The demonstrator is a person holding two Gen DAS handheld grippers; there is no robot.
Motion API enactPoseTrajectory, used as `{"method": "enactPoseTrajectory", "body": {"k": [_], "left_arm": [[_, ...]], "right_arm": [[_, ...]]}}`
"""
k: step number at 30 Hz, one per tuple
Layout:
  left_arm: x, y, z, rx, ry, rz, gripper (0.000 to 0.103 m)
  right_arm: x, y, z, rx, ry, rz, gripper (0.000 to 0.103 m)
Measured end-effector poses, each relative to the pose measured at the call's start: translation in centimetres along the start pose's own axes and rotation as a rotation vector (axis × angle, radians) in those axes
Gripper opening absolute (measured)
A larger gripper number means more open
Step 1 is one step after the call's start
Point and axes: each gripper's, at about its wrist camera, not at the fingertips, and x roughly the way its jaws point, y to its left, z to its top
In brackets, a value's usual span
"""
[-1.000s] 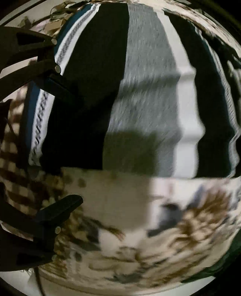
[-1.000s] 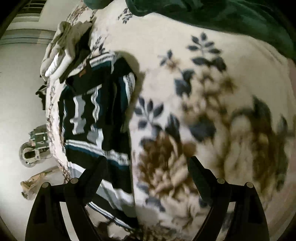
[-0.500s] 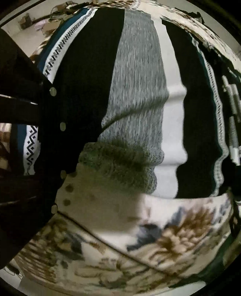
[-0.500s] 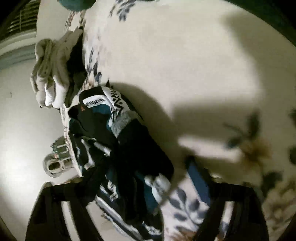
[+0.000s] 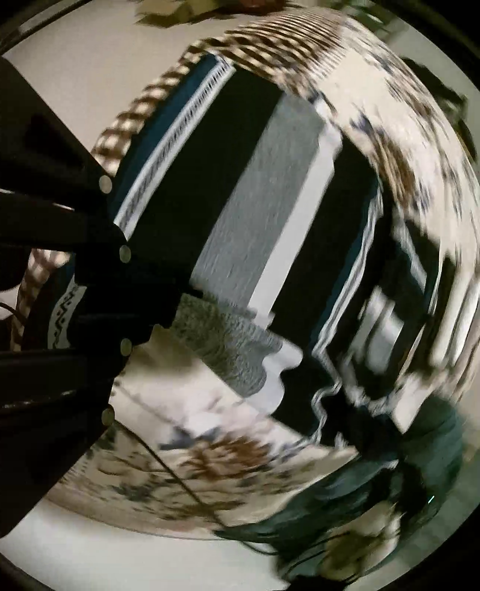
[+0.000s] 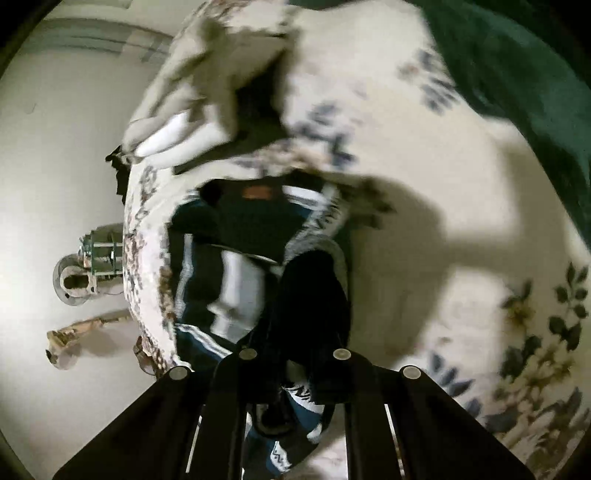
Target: Fold small clothes
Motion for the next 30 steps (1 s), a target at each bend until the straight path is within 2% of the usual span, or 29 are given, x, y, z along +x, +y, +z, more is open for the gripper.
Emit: {"method": "enactPoseTrajectory", "body": {"k": [5,8,16,21,23,24,25,26,27,28,30], "left_arm": [[0.4,8.6,2.7,-0.182,0.009,-0.073,0.007],[1.4,13.5,3.9,-0.275,0.018,-0.147,0.007],[4.7,24.2,7.7,-0.427,0.054,-0.250,0.007],[6.7,28.4,9.0,-0.451,0.093,-0.286,0.007],[7.4,30.2,9.2,-0.496,0.121,-0.305,0.013],[7.4,30.9,9.0,-0.520,0.139,-0.312,0.015],[7.3,31.9,8.8,-0.556,0.165,-0.308,0.034],[7.0,32.7,8.5,-0.575,0.175,-0.293,0.052],[6.2,33.8,8.3,-0.590,0.153,-0.288,0.057],[5.4,34.5,8.0,-0.602,0.130,-0.294,0.060],[4.3,35.4,7.7,-0.609,0.109,-0.305,0.064]], "right_arm": [[3.4,9.2,2.8,-0.027,-0.013,-0.027,0.010],[8.1,13.9,4.8,-0.013,-0.007,-0.079,0.010],[23.4,25.8,9.8,-0.032,0.040,-0.233,0.009],[29.7,28.9,11.2,-0.022,0.068,-0.351,0.009],[31.6,28.8,11.4,0.009,0.082,-0.400,0.010],[32.1,28.7,11.5,0.022,0.097,-0.389,0.017],[32.3,28.7,11.5,0.028,0.108,-0.359,0.033],[32.0,28.9,11.1,0.026,0.116,-0.318,0.044],[31.4,29.3,10.4,0.011,0.120,-0.264,0.059],[30.5,29.7,9.3,-0.013,0.125,-0.221,0.063],[28.3,30.4,6.2,-0.069,0.145,-0.167,0.063]]}}
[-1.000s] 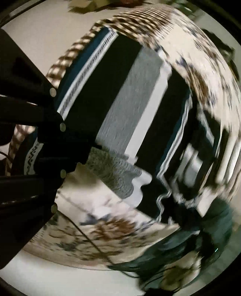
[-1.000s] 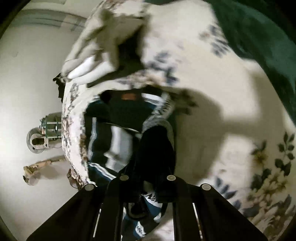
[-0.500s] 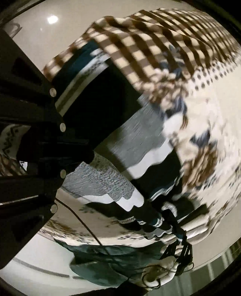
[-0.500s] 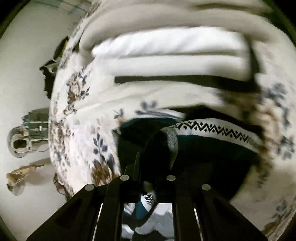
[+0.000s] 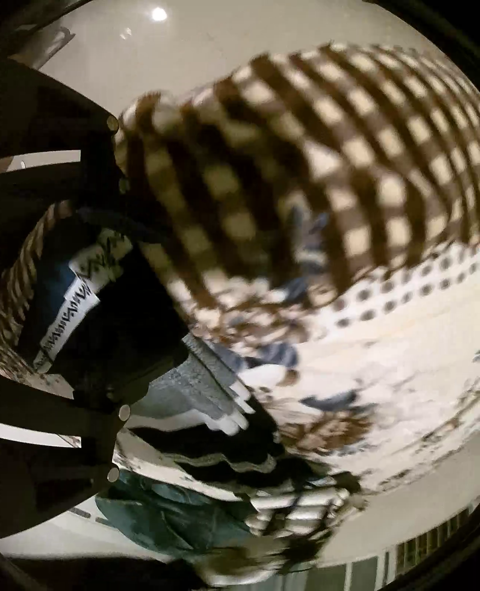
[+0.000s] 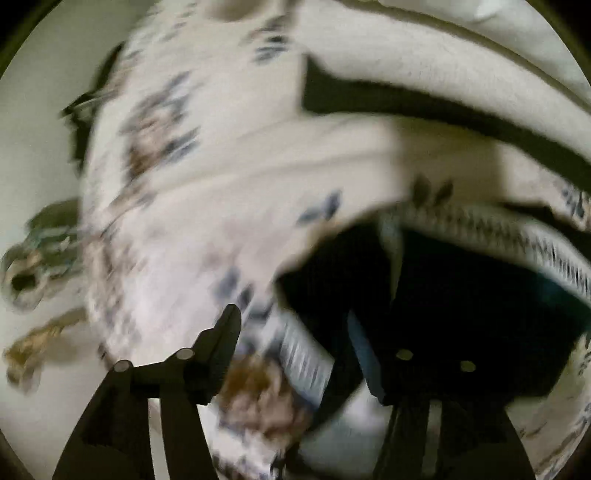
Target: Fold small clothes
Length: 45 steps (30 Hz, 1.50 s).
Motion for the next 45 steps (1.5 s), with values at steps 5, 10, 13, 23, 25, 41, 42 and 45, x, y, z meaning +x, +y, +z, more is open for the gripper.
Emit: {"method": "enactPoseTrajectory", "body": {"k": [5,10,13,23,25,41,42,45], "left_arm": [[1.4,-2.4,-1.1,0.180,0.069,0.094,0.066],[4.6,-3.8,-2.7,0.319,0.095,0.204,0.037],[4.3,-3.3,-3.3,0.340,0.074,0.216,0.030],[2.0,-1.5,-3.6,0.352,0.118,0.198,0.034],[1.9,-1.8,-3.7,0.368,0.123,0.190,0.035],[2.1,-0.5,-4.3,0.347,0.128,0.169,0.035],[2.1,-0.4,-4.4,0.347,0.126,0.166,0.035],[1.9,-0.1,-4.4,0.339,0.121,0.160,0.035]], "right_arm": [[-2.8,-2.0,-12.8,-0.096,0.043,-0.056,0.063],[0.5,-7.7,-27.8,-0.017,0.135,-0.103,0.063],[5.9,-10.9,-37.1,0.125,0.266,-0.049,0.063],[9.0,-14.0,-50.0,0.280,0.265,0.137,0.032],[7.4,-15.0,-50.3,0.313,0.230,0.217,0.034],[10.4,-12.0,-52.2,0.166,0.277,0.147,0.011],[11.0,-11.3,-52.1,0.150,0.294,0.136,0.009],[12.2,-10.7,-54.1,0.085,0.392,0.109,0.000]]}}
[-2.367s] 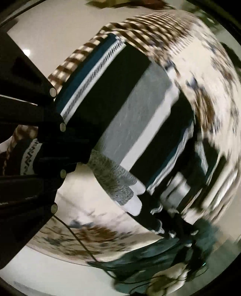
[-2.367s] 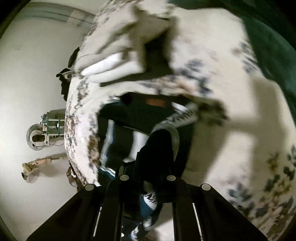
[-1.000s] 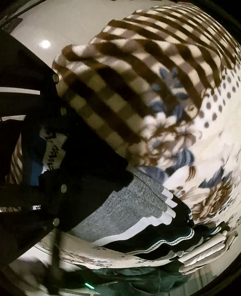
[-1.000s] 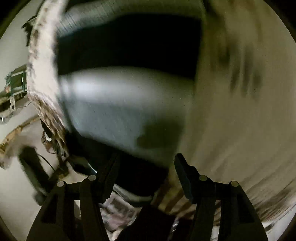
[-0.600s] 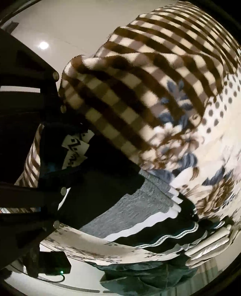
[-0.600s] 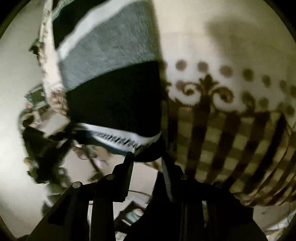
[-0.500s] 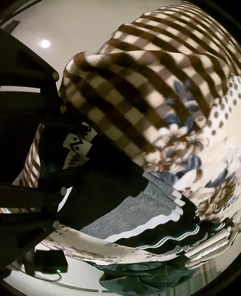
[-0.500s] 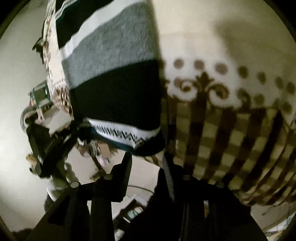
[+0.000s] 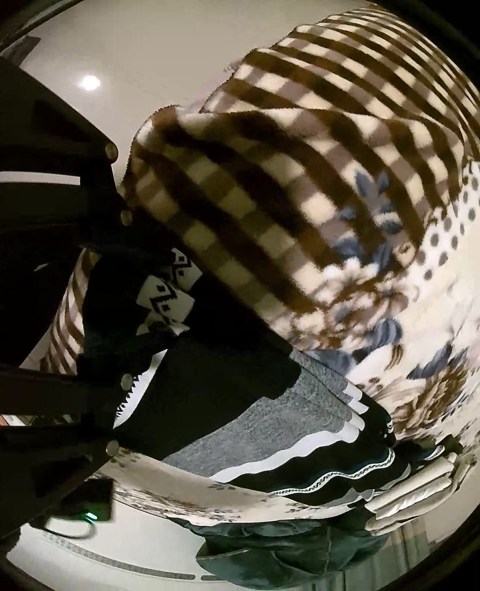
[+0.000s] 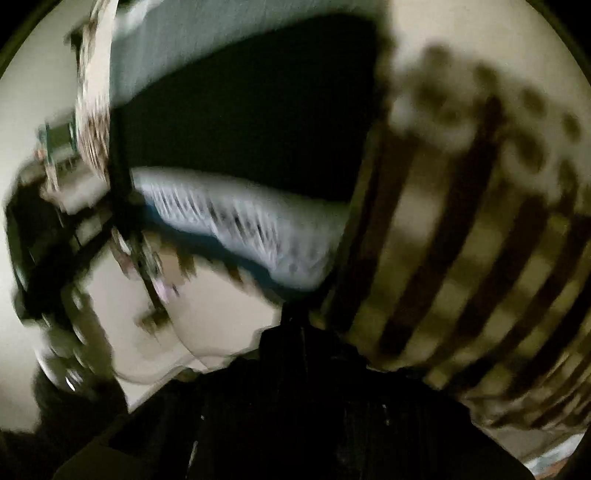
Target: Fold small clothes
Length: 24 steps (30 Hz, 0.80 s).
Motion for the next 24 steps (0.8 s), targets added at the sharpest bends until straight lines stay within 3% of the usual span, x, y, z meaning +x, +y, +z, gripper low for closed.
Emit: {"method": "enactPoseTrajectory", "body": {"k": [3,5,6,7,9,11,12,13,14,16,19,20,21,23,24], "left_arm": [[0.0,0.6,-0.1,-0.023,-0.003,-0.009,0.035],[-0.1,0.9,-0.2,-0.038,-0.008,-0.020,0.035],[-0.1,1.0,-0.2,-0.042,-0.009,-0.023,0.035],[-0.1,1.0,-0.2,-0.044,-0.009,-0.024,0.035],[0.0,1.0,-0.2,-0.047,-0.013,-0.024,0.035],[0.1,0.9,-0.3,-0.046,-0.019,-0.023,0.033],[0.0,0.8,-0.3,-0.040,-0.035,-0.018,0.033],[-0.2,0.7,-0.4,-0.035,-0.052,-0.012,0.021],[-0.4,0.7,-0.6,-0.028,-0.067,-0.012,0.007],[-0.4,0.8,-0.8,-0.027,-0.074,0.003,0.007],[0.3,1.8,-0.6,-0.061,-0.008,-0.023,0.011],[0.1,1.8,-0.3,-0.072,0.015,-0.035,0.014],[-0.7,1.4,0.2,-0.065,0.034,-0.039,0.020],[-2.9,-0.2,1.0,-0.017,0.038,-0.027,0.049],[-4.7,-1.6,1.8,0.012,0.028,-0.044,0.057]], "right_arm": [[1.1,0.2,-1.6,-0.011,0.015,0.001,0.000],[0.1,-1.5,-2.0,0.085,-0.040,0.143,0.003],[-0.5,-2.3,-2.1,0.125,-0.062,0.189,0.015],[-1.4,-3.8,-2.2,0.180,-0.102,0.246,0.039],[-2.2,-5.8,-2.1,0.289,-0.172,0.335,0.054],[-1.9,-6.7,-1.2,0.311,-0.173,0.340,0.054],[-1.7,-6.6,-0.8,0.284,-0.173,0.310,0.044],[-1.5,-6.3,-0.5,0.235,-0.171,0.270,0.015],[-1.2,-6.0,-0.3,0.211,-0.160,0.245,0.002],[-0.4,-5.1,-0.6,0.169,-0.121,0.192,0.000],[2.2,-3.6,-1.4,0.102,-0.016,0.028,0.000],[2.3,-3.4,-1.6,0.079,-0.002,0.018,0.000],[1.9,-3.5,-1.8,0.071,0.003,0.046,0.000],[-0.7,-3.7,-1.7,0.074,-0.029,0.068,0.006],[-2.7,-4.1,-1.6,0.077,-0.066,0.085,0.022]]}}
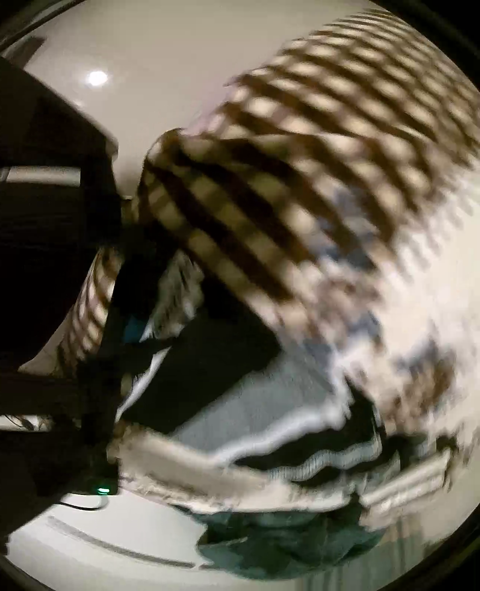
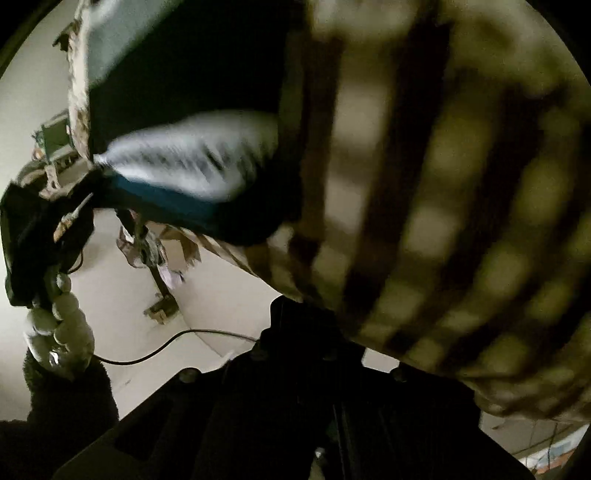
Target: Fold small clothes
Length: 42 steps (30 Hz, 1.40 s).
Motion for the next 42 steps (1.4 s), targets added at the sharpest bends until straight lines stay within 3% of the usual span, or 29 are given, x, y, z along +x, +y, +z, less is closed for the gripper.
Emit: {"method": "enactPoseTrajectory", "body": {"k": [1,3,8,11,13,16,17,18,19,23,24,25,28,30,32,33,34,35,36,37,39,40,41,42], "left_arm": [[-1.1,-1.0,0.6,0.013,-0.012,-0.013,0.062],[-3.2,-4.1,3.4,0.052,-0.052,-0.048,0.062],[-2.0,-13.3,13.8,0.175,-0.137,-0.114,0.063],[2.0,-19.5,21.9,0.269,-0.168,-0.119,0.063],[5.9,-22.9,27.5,0.294,-0.147,-0.120,0.063],[11.0,-25.6,34.4,0.309,-0.113,-0.096,0.062],[11.8,-25.9,35.2,0.315,-0.111,-0.097,0.056],[12.8,-26.5,36.6,0.333,-0.127,-0.101,0.043],[13.4,-26.9,37.3,0.346,-0.132,-0.104,0.003],[13.1,-27.1,38.0,0.379,-0.171,-0.135,0.005],[12.9,-26.7,38.1,0.374,-0.182,-0.125,0.005],[12.9,-26.2,38.4,0.361,-0.190,-0.120,0.005],[14.4,-23.7,40.3,0.298,-0.153,-0.120,0.005],[15.4,-23.4,40.7,0.306,-0.127,-0.120,0.005],[15.4,-23.4,40.8,0.290,-0.095,-0.178,0.007],[15.2,-23.3,40.8,0.270,-0.075,-0.186,0.009],[14.8,-23.1,40.6,0.254,-0.065,-0.192,0.015],[14.3,-22.6,40.3,0.240,-0.061,-0.211,0.026],[13.9,-22.3,39.8,0.228,-0.062,-0.236,0.034],[13.6,-22.2,39.0,0.229,-0.060,-0.240,0.050],[14.3,-22.8,37.9,0.267,-0.039,-0.229,0.050],[14.6,-23.3,37.5,0.296,-0.048,-0.207,0.047],[14.7,-23.7,37.1,0.326,-0.074,-0.178,0.036],[14.9,-24.1,36.8,0.355,-0.100,-0.149,0.013]], "right_arm": [[-2.2,0.0,0.5,0.008,-0.039,0.022,0.044],[-5.9,0.0,1.8,0.025,-0.112,0.049,0.059],[-15.8,0.8,8.9,0.066,-0.362,0.066,0.059],[-20.8,1.3,14.8,0.098,-0.509,0.042,0.059],[-23.5,1.6,19.1,0.138,-0.584,0.057,0.059],[-26.3,1.4,25.3,0.180,-0.678,0.098,0.060],[-28.0,0.7,27.7,0.188,-0.716,0.089,0.065],[-28.6,0.7,28.9,0.190,-0.733,0.076,0.076],[-29.2,1.0,31.4,0.188,-0.752,0.060,0.078],[-31.3,0.3,38.0,0.197,-0.753,0.112,0.077],[-31.4,0.2,39.4,0.205,-0.751,0.126,0.054],[-31.7,-0.1,40.0,0.210,-0.757,0.123,0.005],[-33.3,-0.6,40.9,0.234,-0.833,0.026,0.003],[-33.6,-1.6,41.5,0.265,-0.828,0.081,0.003],[-33.2,-1.8,42.2,0.257,-0.761,0.110,0.004],[-33.4,-1.7,41.9,0.246,-0.749,0.095,0.009],[-33.5,-1.5,41.4,0.233,-0.743,0.094,0.024],[-33.4,-1.3,40.4,0.221,-0.743,0.112,0.035],[-33.1,-1.4,39.1,0.221,-0.743,0.134,0.055],[-32.4,-1.6,37.9,0.231,-0.733,0.139,0.060],[-30.8,-2.3,36.5,0.237,-0.658,0.144,0.060],[-29.3,-2.4,36.0,0.240,-0.602,0.146,0.053],[-28.2,-2.2,35.7,0.231,-0.588,0.163,0.039],[-27.6,-1.8,35.5,0.224,-0.586,0.155,0.017]]}}
